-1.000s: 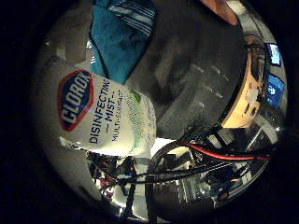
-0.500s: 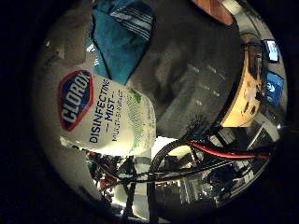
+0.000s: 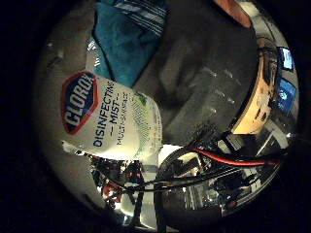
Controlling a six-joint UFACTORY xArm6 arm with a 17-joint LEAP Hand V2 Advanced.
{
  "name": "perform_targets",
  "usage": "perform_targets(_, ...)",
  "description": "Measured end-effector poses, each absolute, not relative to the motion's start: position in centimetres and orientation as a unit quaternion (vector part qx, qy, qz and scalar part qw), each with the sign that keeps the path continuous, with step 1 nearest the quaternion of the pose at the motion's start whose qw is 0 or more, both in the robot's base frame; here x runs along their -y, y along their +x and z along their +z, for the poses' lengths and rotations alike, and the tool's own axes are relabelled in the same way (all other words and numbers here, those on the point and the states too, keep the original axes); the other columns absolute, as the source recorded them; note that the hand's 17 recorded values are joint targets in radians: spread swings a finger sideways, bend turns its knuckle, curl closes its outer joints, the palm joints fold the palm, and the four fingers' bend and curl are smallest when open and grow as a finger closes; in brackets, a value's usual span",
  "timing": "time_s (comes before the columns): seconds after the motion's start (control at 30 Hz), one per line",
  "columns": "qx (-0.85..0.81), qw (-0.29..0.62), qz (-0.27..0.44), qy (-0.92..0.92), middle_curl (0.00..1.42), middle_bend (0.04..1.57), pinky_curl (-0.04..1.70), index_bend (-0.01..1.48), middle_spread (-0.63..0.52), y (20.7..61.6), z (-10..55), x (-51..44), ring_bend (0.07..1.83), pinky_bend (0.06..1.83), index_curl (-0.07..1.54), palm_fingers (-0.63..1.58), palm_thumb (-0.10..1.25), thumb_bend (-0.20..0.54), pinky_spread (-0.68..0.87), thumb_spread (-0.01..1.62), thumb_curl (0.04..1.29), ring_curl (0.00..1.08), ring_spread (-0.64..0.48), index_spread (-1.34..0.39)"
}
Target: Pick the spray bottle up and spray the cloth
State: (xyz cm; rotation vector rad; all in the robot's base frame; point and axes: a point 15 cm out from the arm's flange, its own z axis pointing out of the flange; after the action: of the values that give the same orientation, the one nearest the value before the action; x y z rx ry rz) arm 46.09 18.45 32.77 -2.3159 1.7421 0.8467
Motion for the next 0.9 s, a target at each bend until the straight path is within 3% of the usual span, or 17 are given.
perform_targets(0.4,-0.525,0.190,0.308,-0.770,0.64,1.36,1.11,1.13,-0.12,44.1,42.3,-24.8,1.47,1.09,0.77,1.19,0.94,-0.019,-0.24,0.73,0.87,0.57,-0.17,-0.24)
perform_targets(0.9,-0.370,0.396,0.259,-0.799,0.64,1.35,1.14,1.14,-0.12,45.5,47.6,-36.5,1.47,1.09,0.78,1.19,0.95,-0.019,-0.23,0.74,0.88,0.58,-0.17,-0.23)
